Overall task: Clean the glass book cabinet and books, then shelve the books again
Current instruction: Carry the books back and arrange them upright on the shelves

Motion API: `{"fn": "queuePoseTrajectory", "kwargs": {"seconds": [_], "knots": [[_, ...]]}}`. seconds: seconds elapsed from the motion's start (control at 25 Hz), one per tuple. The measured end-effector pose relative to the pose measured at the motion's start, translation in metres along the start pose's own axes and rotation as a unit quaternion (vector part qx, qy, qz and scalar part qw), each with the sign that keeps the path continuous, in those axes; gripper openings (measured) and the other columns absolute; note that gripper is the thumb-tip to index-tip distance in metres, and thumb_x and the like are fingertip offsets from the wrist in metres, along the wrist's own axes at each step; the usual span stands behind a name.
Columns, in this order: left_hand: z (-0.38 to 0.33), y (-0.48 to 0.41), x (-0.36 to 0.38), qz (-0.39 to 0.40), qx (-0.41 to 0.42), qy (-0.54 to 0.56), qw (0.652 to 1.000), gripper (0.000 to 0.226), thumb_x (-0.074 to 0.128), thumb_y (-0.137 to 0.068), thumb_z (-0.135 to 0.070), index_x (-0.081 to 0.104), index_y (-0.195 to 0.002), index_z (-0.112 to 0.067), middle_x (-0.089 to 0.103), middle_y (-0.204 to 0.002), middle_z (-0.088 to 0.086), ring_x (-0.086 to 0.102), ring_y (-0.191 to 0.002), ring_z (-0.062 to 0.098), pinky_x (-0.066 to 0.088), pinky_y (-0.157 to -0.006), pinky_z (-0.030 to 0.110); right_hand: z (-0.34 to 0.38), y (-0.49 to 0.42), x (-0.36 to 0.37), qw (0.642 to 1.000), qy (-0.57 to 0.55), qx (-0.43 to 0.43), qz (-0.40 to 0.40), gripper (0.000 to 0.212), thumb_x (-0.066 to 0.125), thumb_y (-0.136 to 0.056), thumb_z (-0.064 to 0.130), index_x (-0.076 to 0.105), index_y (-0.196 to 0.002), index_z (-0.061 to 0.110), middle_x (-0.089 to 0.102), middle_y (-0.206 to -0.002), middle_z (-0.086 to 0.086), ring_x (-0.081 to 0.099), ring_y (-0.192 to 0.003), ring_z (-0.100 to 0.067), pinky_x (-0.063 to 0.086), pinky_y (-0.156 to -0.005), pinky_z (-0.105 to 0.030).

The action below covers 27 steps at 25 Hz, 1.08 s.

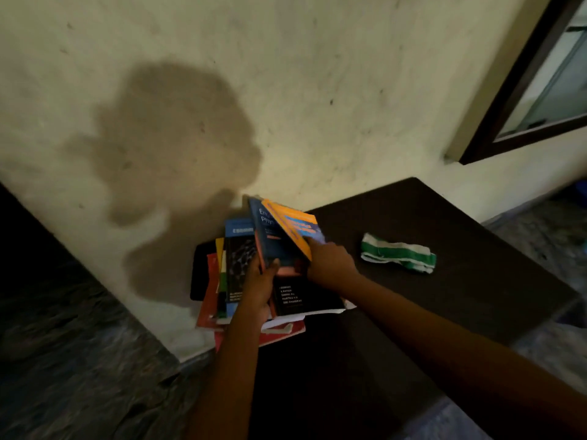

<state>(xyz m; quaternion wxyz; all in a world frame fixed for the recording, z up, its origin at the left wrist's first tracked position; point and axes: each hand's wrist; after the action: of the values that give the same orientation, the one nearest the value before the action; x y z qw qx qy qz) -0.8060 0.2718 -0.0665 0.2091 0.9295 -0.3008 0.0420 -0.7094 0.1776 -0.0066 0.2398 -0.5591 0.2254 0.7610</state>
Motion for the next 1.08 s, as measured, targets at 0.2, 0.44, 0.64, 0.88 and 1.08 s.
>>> {"fn": "queuePoseTrajectory", "kwargs": {"seconds": [0.2, 0.44, 0.64, 0.88, 1.08], "knots": [[-0.014, 0.040, 0.037, 0.067, 0.115, -0.119, 0.984, 0.026, 0.058, -0.088, -0.005, 0.059, -0.111, -0.018, 0.064, -0.117, 0.010, 0.061, -0.107, 0.025, 0.045, -0.097, 0.044, -0.078, 0.050, -0.049, 0.991, -0.109, 0.060, -0.056, 0.056, 0.055, -0.087, 0.027, 0.036, -0.139, 0.024, 0.062, -0.116, -0.014, 0.058, -0.107, -0.033, 0.042, -0.085, -0.033], [-0.006, 0.093, 0.149, 0.200, 0.163, -0.163, 0.952, 0.039, 0.061, -0.085, -0.007, 0.057, -0.121, -0.023, 0.068, -0.113, -0.006, 0.063, -0.106, 0.008, 0.046, -0.092, 0.026, -0.215, 0.165, -0.099, 0.962, -0.182, 0.190, -0.075, 0.057, 0.057, -0.088, 0.024, 0.035, -0.140, 0.031, 0.064, -0.117, -0.010, 0.061, -0.105, -0.027, 0.045, -0.087, -0.029], [0.019, 0.124, 0.296, 0.274, 0.156, -0.213, 0.925, 0.038, 0.057, -0.086, 0.002, 0.057, -0.106, -0.030, 0.072, -0.088, -0.017, 0.067, -0.081, -0.004, 0.049, -0.066, 0.009, -0.359, 0.250, -0.140, 0.921, -0.252, 0.273, -0.120, 0.045, 0.056, -0.091, 0.021, 0.043, -0.134, 0.025, 0.065, -0.101, -0.003, 0.064, -0.078, -0.016, 0.048, -0.069, -0.023], [0.066, 0.139, 0.490, 0.384, 0.125, -0.265, 0.876, 0.044, 0.053, -0.086, 0.009, 0.059, -0.118, -0.022, 0.071, -0.108, 0.000, 0.065, -0.103, 0.020, 0.048, -0.094, 0.037, -0.515, 0.317, -0.178, 0.861, -0.283, 0.372, -0.199, 0.047, 0.057, -0.091, 0.019, 0.042, -0.135, 0.020, 0.068, -0.103, -0.006, 0.064, -0.073, -0.013, 0.051, -0.066, -0.021], [0.120, 0.123, 0.646, 0.419, 0.157, -0.317, 0.836, 0.042, 0.067, -0.079, -0.020, 0.060, -0.116, -0.038, 0.069, -0.113, -0.010, 0.061, -0.111, 0.015, 0.042, -0.102, 0.041, -0.651, 0.317, -0.191, 0.809, -0.280, 0.447, -0.261, 0.039, 0.059, -0.089, 0.019, 0.051, -0.127, 0.018, 0.069, -0.105, -0.012, 0.067, -0.089, -0.028, 0.053, -0.081, -0.043]]}}
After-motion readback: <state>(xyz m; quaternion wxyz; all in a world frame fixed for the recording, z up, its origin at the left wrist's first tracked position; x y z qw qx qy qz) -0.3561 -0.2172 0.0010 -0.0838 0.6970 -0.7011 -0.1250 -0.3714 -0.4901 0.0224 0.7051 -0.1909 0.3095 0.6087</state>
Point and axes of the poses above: each hand's wrist, its own y-axis away from the middle knuckle, its own x-axis out of the palm, z = x × y
